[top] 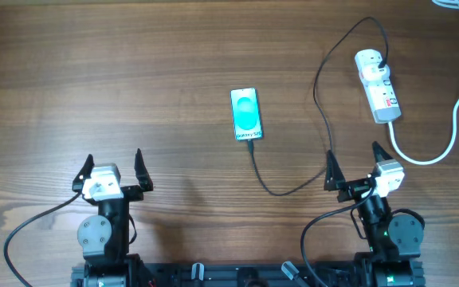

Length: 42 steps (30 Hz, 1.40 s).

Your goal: Plug charger to phone and switch on socket

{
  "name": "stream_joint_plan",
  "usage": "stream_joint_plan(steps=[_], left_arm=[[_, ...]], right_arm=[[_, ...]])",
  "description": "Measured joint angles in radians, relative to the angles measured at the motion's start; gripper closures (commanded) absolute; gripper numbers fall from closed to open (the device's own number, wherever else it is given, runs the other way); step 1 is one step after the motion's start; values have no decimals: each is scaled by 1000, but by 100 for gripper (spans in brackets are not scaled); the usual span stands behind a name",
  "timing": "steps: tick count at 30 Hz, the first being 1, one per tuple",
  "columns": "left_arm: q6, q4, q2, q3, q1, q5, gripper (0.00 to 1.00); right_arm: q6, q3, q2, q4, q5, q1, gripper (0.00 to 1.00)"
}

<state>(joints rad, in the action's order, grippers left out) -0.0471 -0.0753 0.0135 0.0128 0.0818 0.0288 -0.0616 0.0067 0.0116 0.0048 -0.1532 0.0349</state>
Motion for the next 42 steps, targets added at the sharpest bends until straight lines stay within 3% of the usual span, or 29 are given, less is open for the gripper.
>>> stream_joint_plan(steps=[10,42], left_arm=[[0,0,0,0,0,0,0],[0,0,0,0,0,0,0]], right_arm=[[68,0,0,-5,64,0,0],[75,0,0,-5,68,0,0]])
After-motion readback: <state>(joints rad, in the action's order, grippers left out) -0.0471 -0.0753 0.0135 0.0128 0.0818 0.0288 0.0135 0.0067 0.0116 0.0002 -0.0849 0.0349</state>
